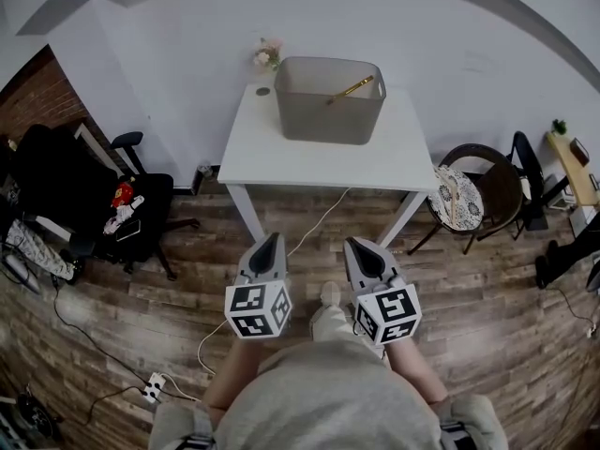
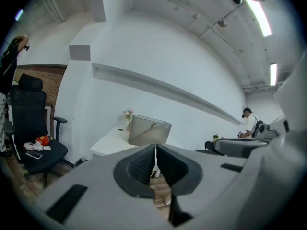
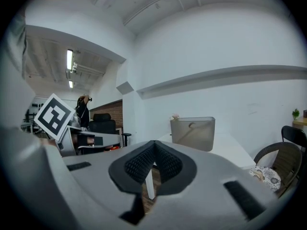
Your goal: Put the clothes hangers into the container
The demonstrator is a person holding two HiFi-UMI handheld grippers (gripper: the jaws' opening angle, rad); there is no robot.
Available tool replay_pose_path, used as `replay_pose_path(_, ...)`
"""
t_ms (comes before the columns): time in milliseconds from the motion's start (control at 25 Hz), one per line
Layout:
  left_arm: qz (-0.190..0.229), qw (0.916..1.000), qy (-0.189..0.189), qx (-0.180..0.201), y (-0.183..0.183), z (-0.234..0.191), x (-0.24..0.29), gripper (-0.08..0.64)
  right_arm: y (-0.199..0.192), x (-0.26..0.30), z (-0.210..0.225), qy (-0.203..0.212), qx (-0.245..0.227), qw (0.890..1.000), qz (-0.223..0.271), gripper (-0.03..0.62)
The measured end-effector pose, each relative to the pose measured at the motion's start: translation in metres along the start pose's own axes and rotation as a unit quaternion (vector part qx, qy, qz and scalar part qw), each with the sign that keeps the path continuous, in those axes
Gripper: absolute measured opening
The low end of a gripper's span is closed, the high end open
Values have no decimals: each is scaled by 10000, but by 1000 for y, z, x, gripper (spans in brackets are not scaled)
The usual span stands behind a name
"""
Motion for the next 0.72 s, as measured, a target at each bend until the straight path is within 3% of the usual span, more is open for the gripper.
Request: replay_pose_path(720, -111, 9999, -45, -4, -8, 16, -14, 14, -8, -18, 1, 38, 177, 9998, -56, -3)
Point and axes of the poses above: the fingertips, and each gripper's own axes: x forward along the fingers, z to its right, y out of its top, the point moved 10 cm from there along -x, backward along the fingers, and after that the axes turned 2 degrees about x, right-handed, at the moved point
